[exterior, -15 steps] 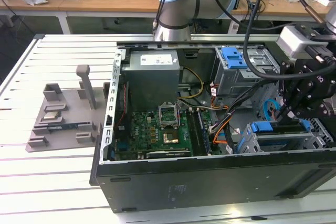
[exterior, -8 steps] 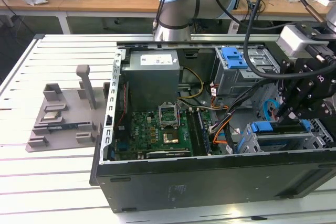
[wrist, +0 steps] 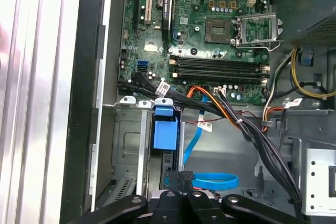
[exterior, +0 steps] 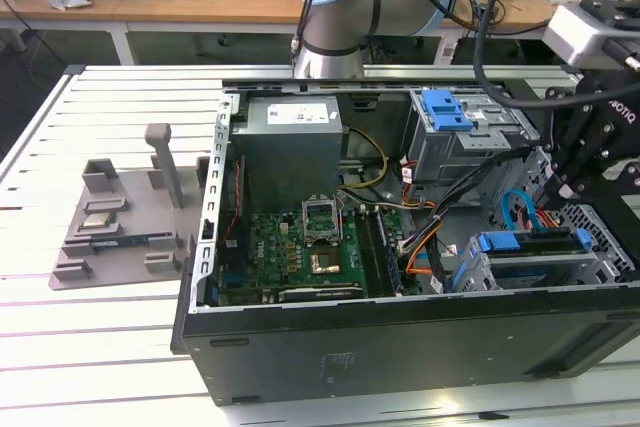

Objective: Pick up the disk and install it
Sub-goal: 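Insert the second disk wire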

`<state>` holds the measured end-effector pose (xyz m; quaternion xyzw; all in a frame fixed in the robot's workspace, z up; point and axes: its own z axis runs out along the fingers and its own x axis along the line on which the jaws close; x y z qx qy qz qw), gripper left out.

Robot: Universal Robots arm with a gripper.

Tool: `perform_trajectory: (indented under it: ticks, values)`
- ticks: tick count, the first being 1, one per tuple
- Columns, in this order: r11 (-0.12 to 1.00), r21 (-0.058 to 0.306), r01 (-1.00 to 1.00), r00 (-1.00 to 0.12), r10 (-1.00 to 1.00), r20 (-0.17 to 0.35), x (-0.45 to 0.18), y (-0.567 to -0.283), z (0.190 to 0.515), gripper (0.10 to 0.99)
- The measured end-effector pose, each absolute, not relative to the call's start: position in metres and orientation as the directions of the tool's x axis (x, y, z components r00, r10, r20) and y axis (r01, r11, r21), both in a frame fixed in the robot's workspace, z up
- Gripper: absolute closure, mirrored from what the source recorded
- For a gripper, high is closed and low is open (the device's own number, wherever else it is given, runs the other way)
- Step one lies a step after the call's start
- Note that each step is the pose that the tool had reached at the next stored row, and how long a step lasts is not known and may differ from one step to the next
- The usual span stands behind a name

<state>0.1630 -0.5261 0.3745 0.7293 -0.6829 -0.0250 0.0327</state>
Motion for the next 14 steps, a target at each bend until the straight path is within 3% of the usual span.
perform_trajectory:
  ticks: [6, 14]
  values:
    - [-0.065, 0.082, -0.995, 0.066, -0.998, 0.008, 0.163, -0.525, 0.394, 0.980]
    - [-0.065, 0.082, -0.995, 0.066, -0.998, 0.008, 0.163, -0.525, 0.398, 0.980]
